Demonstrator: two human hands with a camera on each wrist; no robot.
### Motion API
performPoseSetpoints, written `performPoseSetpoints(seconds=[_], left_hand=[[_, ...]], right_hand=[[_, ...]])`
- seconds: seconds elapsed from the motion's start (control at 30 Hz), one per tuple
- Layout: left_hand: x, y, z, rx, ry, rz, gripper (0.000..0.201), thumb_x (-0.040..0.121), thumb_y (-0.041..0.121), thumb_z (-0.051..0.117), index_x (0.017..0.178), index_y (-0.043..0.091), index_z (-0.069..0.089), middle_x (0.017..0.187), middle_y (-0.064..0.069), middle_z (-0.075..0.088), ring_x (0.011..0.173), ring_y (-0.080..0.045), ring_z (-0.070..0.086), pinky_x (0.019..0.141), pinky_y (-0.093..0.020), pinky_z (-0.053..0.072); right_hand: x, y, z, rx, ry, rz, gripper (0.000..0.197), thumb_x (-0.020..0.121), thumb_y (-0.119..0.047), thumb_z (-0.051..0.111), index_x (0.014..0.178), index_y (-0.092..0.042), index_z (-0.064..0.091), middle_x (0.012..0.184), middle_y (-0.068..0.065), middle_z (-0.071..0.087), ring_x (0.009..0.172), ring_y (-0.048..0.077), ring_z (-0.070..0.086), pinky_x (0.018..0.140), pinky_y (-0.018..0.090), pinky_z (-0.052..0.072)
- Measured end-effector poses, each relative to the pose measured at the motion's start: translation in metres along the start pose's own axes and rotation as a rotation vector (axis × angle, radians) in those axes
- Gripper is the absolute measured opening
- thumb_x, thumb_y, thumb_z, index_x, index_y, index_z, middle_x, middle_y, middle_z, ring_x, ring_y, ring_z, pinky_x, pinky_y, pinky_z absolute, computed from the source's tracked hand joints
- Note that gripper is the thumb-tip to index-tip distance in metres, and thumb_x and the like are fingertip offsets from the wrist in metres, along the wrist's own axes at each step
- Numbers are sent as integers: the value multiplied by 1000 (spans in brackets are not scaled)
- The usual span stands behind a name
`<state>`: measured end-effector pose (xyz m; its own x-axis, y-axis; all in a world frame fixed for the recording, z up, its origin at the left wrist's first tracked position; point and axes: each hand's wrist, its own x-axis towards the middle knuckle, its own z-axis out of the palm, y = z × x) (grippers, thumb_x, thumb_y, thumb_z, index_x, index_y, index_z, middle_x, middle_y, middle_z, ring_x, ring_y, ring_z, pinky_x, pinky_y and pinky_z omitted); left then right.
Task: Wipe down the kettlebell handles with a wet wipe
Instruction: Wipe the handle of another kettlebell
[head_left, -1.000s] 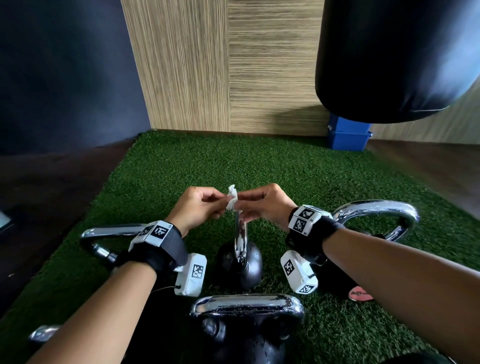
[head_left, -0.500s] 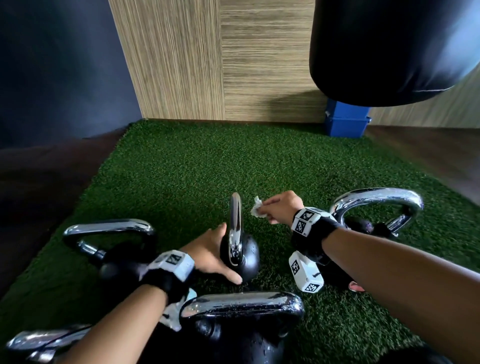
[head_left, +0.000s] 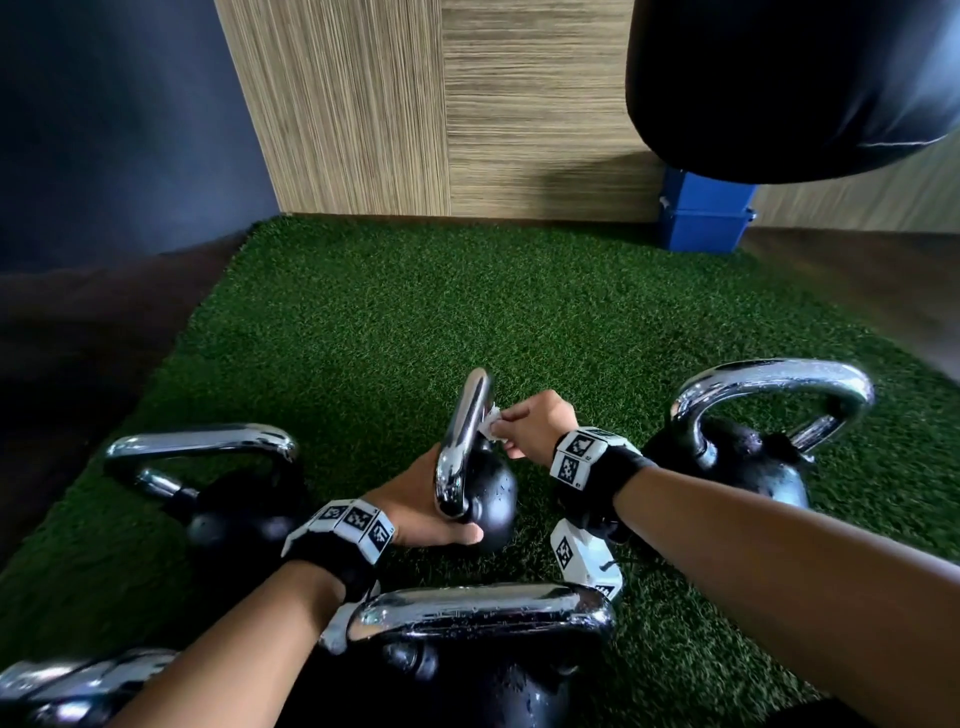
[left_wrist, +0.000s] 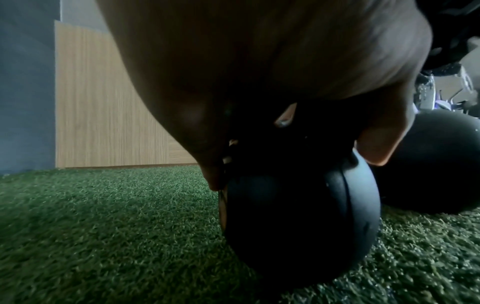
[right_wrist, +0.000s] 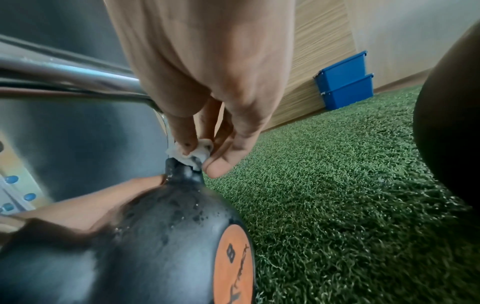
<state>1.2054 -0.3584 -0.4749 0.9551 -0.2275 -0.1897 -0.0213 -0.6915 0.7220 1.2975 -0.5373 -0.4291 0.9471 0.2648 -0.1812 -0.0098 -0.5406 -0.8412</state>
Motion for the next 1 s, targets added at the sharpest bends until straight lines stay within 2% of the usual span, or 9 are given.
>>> performPoseSetpoints(seconds=[0.2,0.37,0.47,0.57,0.63,0.7,0.77,0.87,1.0], left_hand=[[4,-1,4,177,-28,7,96,61,56,85,143,30,42,133,15,50,117,-3,48,103,-18,36],[3,-3,7,131,11,-13,97,59,58,81,143,34,39,120,28,46,102,14,49,83,0,30],[3,-2,4,165,2,-17,88,65,55,83,140,33,43,113,31,48,100,18,47,97,-13,38],[3,-3,3,128,4,7,89,67,48,86,143,30,43,123,27,51,112,9,52,103,-15,38],[2,-3,2,94,24,36,89,68,41,89,142,28,42,123,27,51,112,20,49,92,4,34],[3,-4,1,65,24,56,83,70,32,92,138,26,45,119,28,51,107,33,42,84,10,32],[3,-4,-1,69,28,30,81,69,35,92,136,26,48,116,26,55,104,27,49,83,5,36],[7,-1,-3,94,11,-36,90,57,52,86,136,27,50,113,24,58,106,7,55,100,-17,42],[11,0,-8,86,-23,-87,83,49,60,81,125,40,52,112,28,60,110,0,58,105,-29,44]], right_hand=[[3,-11,-5,51,114,-150,7,88,-16,75,93,-12,78,82,4,77,70,16,74,46,15,49],[0,-9,-4,-7,110,-196,9,90,-16,73,94,-10,78,83,5,77,73,19,76,50,19,55],[0,-18,-9,-78,177,-343,13,94,-15,68,91,-8,79,79,6,76,66,20,73,55,29,59],[-6,-25,-12,-150,192,-510,15,97,-12,63,94,-8,77,79,-2,73,47,-1,57,41,13,40],[-15,-27,-13,-215,244,-632,10,92,-7,67,93,-6,77,81,-4,73,52,-11,58,47,5,41],[-23,-26,-16,-299,303,-775,6,87,-5,73,91,-4,77,82,1,75,59,-5,62,56,1,44],[-26,-28,-20,-353,277,-838,8,86,-7,75,93,-3,78,85,7,75,70,11,68,67,12,53],[-23,-39,-27,-394,220,-811,8,88,-8,74,94,-5,78,84,7,74,71,15,66,69,30,59],[-32,-45,-23,-421,183,-923,11,91,-4,69,97,-4,78,88,7,72,71,6,57,65,7,50]])
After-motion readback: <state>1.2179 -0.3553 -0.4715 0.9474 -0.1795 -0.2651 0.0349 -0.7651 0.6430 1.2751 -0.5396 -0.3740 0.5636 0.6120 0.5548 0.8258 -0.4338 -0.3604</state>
